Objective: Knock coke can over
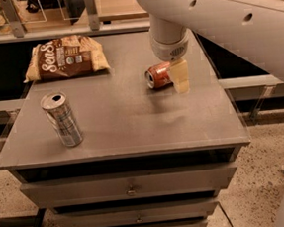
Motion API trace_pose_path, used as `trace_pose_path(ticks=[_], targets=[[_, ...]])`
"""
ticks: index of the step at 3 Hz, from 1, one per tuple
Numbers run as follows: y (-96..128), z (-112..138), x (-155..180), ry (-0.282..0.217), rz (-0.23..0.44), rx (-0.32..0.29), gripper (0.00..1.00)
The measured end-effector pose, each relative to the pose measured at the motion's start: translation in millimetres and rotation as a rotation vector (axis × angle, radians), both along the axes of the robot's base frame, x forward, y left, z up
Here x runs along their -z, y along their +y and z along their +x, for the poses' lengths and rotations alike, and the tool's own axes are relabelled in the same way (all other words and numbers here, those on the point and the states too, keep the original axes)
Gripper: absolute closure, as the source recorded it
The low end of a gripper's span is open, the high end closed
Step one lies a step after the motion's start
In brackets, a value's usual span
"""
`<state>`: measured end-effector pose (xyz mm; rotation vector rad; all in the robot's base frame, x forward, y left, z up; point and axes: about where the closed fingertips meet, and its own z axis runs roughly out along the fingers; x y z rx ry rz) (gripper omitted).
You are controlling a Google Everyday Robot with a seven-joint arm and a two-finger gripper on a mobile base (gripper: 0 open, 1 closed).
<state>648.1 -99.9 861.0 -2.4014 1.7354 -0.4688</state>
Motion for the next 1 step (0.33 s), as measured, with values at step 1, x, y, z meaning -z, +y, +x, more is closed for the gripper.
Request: trace_pose_path(ticks=[1], targets=[[0.0,0.0,0.0,0.000,0.000,0.000,0.00]])
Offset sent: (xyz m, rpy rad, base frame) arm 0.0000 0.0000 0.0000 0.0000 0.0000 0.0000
